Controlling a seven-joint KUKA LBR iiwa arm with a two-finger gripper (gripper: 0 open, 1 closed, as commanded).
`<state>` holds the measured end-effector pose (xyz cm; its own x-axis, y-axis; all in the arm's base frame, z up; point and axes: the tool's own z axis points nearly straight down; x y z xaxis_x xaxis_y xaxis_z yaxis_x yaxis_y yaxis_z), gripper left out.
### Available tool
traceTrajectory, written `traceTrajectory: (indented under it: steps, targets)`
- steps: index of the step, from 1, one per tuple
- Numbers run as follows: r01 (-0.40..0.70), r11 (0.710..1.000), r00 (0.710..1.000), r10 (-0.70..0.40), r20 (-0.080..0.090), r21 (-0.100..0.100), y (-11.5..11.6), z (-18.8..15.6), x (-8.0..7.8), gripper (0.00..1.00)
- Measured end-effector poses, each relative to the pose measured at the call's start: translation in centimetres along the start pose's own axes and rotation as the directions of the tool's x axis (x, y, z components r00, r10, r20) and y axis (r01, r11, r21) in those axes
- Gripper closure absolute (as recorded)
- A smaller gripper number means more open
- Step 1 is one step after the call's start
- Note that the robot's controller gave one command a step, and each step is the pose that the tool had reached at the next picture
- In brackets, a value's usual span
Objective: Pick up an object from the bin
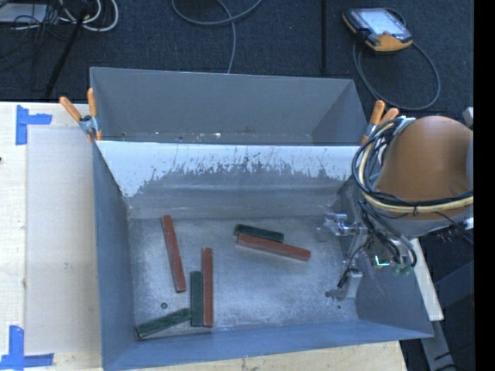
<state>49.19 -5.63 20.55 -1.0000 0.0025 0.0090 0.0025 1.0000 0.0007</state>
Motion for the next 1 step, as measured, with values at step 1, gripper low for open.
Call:
traceTrajectory:
  steps: [1]
  targets:
    - [0.002,1.000,1.000,-0.002,0.007,0.001,0.02,-0.33,-0.16,0.00]
